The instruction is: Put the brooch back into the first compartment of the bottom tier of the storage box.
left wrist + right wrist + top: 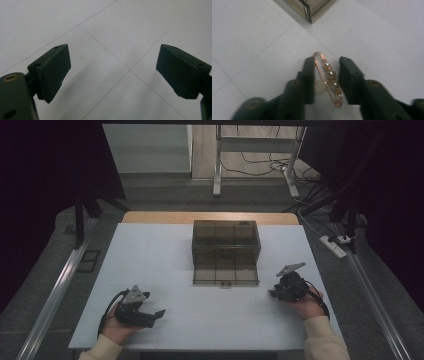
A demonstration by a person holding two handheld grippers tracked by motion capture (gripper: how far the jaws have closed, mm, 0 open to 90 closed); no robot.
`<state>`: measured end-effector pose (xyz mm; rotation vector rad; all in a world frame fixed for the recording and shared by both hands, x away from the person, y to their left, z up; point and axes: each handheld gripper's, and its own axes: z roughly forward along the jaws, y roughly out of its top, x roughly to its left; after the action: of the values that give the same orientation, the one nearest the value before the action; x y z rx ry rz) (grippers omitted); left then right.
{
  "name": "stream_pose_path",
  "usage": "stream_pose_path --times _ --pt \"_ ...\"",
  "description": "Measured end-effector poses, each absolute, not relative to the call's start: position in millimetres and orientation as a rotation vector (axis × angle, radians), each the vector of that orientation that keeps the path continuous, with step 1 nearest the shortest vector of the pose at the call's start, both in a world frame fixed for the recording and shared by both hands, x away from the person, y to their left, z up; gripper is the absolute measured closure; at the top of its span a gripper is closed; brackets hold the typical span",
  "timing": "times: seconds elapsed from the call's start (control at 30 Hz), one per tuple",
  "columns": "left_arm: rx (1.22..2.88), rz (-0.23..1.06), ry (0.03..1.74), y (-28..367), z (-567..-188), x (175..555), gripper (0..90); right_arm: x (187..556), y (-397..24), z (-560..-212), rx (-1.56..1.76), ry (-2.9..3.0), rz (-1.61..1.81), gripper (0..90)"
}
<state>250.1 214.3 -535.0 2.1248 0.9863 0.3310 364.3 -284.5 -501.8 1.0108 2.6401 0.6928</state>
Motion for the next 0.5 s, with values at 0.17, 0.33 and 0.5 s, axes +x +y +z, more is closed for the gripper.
stream_pose_path --times 0.17,0.33,0.5 --pt "2.126 0.332 0.984 214.1 -534.9 249.8 12.1 363.9 -284.4 -500.7 1.005 2.651 0.693 76.4" --pt "2.126 0.330 0.987 214.1 -535.1 250.1 12.1 364.3 -287.5 -499.1 1.016 2.631 0.677 81.9" --pt "2.124 0.332 0.987 214.6 -534.8 250.0 12.1 366.0 -291.1 -500.2 1.041 2.629 0.714 81.9"
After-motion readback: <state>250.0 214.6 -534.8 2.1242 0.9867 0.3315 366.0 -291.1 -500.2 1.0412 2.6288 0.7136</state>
